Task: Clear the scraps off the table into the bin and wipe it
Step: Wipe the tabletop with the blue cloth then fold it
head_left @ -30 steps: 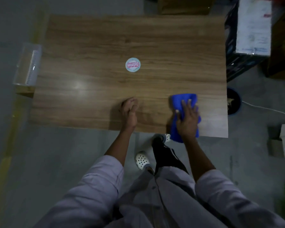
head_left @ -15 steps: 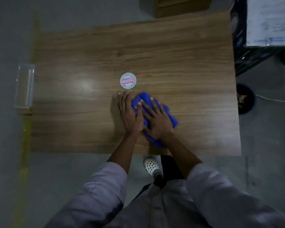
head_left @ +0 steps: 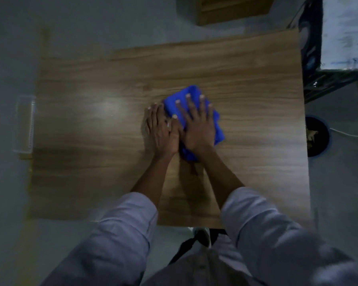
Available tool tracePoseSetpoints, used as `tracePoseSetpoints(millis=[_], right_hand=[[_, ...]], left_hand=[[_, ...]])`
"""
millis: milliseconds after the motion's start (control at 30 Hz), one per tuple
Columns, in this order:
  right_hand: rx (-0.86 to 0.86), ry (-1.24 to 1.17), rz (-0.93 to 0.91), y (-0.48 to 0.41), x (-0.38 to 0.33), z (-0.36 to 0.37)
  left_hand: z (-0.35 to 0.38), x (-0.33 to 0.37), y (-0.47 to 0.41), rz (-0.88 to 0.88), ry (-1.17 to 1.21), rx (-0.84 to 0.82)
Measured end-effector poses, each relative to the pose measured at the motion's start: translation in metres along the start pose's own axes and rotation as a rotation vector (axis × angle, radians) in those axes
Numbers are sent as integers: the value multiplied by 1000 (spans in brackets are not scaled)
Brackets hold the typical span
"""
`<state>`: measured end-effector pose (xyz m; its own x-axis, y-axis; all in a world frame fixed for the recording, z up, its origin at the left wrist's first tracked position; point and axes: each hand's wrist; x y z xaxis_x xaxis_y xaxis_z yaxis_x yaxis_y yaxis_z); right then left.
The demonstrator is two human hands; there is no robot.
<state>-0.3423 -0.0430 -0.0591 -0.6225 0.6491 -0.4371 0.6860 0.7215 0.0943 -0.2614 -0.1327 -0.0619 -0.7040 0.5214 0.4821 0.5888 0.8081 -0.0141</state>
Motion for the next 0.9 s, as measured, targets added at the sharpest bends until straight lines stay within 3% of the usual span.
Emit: tracePoseSetpoints(millis=[67,200,267,400,467,567,667,800,900], right_hand=[[-31,-42,-90,18,5,-1],[167,-24,259,37,83,-34],[174,-8,364,14,114,-55],[216,-25,447,-71,95,-53],[190,-7,336,-94,65,-35],[57,-29,-7,-91,8,-10],[-69,-161,-163,-65,12,-13],[83,-58,77,-41,95,-53],[114,-38,260,-83,124,-74]], left_hand=[[9,4,-13,-82,-12,-54],[18,-2,-17,47,-248,-20],[19,2,-12,96,-392,-38],[15,12,-13,79,-455,-63],[13,14,-13,86,-440,-61],[13,14,-14,95,-475,-88],[12,14,-15,68,-385,-32],[10,18,-16,45,-365,-35],[11,18,-17,33,-338,-42]])
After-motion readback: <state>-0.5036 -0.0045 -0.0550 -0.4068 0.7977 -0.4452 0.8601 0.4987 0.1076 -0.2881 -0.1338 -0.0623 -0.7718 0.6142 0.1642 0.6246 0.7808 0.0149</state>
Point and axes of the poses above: each hand's wrist, its own y-axis away from the middle knuckle, its own z-axis out of the palm, x = y × z, and after that the axes turned 7 degrees about -y, right-handed
